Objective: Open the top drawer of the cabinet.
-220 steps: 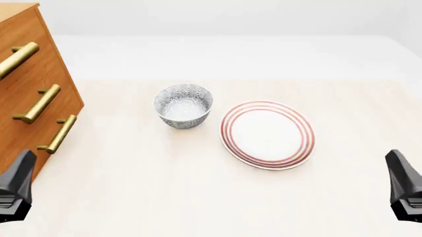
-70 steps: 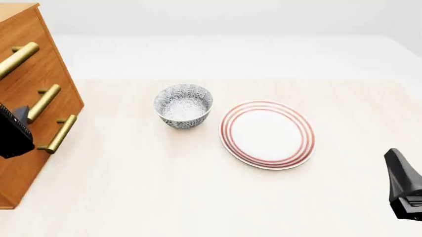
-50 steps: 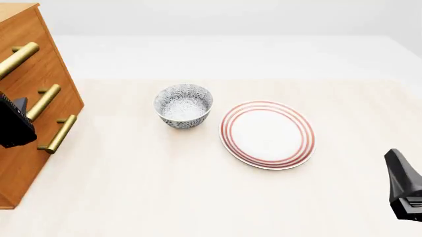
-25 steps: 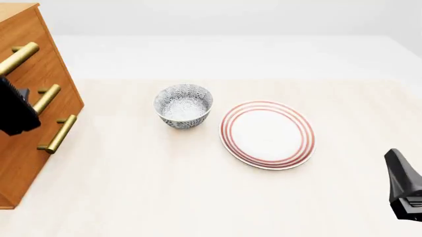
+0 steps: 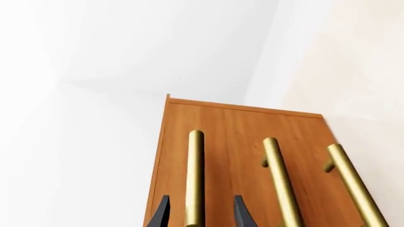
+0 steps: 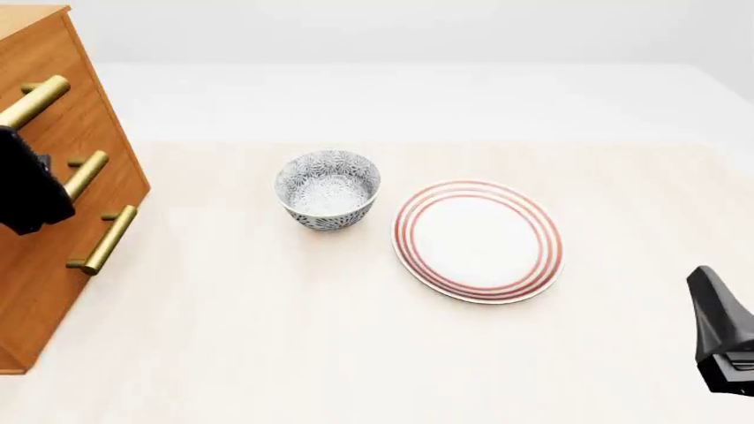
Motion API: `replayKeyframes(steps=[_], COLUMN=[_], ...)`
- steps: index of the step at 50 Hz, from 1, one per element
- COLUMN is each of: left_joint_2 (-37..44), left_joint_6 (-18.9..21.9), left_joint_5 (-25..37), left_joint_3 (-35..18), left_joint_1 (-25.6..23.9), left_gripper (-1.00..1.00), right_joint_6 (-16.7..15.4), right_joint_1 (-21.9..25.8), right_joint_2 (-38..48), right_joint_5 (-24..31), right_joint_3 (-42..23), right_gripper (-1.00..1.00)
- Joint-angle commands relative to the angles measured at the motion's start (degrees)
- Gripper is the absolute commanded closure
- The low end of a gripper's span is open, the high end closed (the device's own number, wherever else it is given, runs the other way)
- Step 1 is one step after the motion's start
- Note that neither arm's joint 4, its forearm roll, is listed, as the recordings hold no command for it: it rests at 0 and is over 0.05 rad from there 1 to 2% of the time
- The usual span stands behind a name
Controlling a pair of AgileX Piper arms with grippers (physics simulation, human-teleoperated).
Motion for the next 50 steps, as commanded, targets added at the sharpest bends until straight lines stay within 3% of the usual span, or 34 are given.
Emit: replayKeyframes(steps=[1,17,18,38,46,50], left_joint_2=[2.89,3.04,3.17,3.55,2.47,3.94], left_joint_6=[-0.58,-1.89,-1.71,0.91,0.52,1.60], left_joint_5=[-1.07,-0.87,-0.60,-3.66,-1.67,-4.13], left_joint_3=[-0.87,-1.66,-1.51,1.69,0.92,2.01], left_joint_1=[0.59,1.99,1.93,1.17,-1.32,-2.16], left_gripper=[-1.00,-1.00,1.00,1.00,1.00,1.00], right_joint_6=[-0.01,0.00,-0.01,-0.01,-0.02,0.00], right_joint_1=[0.00,0.00,0.00,0.00,0.00,0.00], right_joint_2=[-0.06,-0.07,-0.06,-0.07,-0.07,-0.05], right_joint_5=[0.07,0.08,0.08,0.08,0.08,0.07], right_joint_3=[-0.01,-0.01,-0.01,-0.01,-0.01,-0.01], right_gripper=[-1.00,-1.00,-1.00,-1.00,-1.00,-1.00])
